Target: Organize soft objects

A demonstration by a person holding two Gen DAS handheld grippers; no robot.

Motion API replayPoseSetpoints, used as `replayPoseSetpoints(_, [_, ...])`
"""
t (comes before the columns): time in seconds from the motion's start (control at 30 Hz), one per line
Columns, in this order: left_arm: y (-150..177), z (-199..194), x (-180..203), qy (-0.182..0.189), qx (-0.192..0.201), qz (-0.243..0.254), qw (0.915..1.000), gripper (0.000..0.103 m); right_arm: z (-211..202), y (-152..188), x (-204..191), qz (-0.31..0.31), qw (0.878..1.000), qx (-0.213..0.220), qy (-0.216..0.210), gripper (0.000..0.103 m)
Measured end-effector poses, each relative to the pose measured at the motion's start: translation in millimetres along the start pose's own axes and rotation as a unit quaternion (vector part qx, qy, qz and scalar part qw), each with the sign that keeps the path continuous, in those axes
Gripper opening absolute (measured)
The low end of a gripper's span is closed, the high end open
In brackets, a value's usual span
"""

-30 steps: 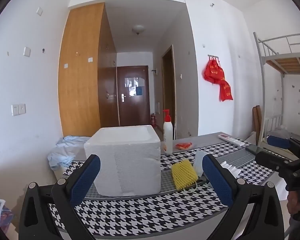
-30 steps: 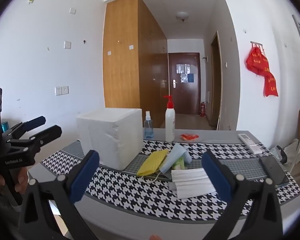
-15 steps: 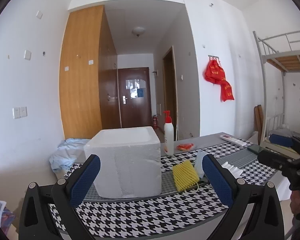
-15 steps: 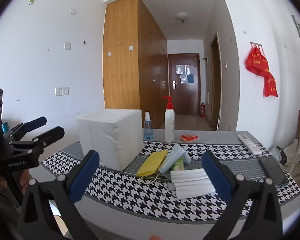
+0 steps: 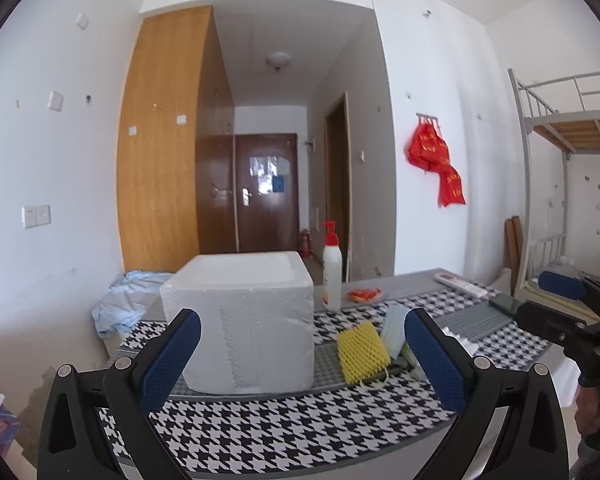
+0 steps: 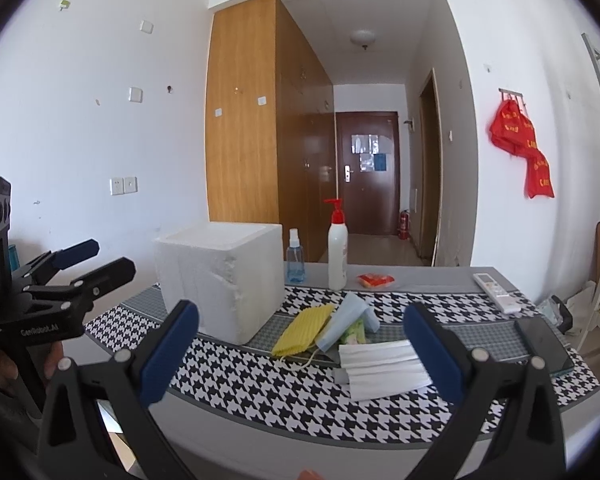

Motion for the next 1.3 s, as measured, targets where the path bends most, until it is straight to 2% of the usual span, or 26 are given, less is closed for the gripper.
replayPoseSetpoints(0.4, [-1, 0, 5, -0.004, 0.003, 0.017, 0.9998, 0.102, -3, 0, 0, -0.002, 1.000, 0.007, 0.003, 0.103])
replayPoseSetpoints(0.93, [-3, 5, -2, -0.009, -0.005, -0.001, 0.9999, 0.102, -1, 1, 2, 0.000, 1.000, 0.005, 0.006, 0.103])
replayPoseSetpoints(1.3, [-7, 10, -2, 0.007, -0.007, -0.006, 0.9999, 0.102, 7, 1, 9, 0.016, 1.000, -0.007, -0.004, 0.103])
Point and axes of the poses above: each gripper's, at about its wrist camera, not at the fingertips, and z roughly the way its jaws point, x to its right, y to its underside, the point moved 1 cm from there along z, roughly the way its jaws point, and after that the axes turned 1 degree about x, right-handed, at the moved point
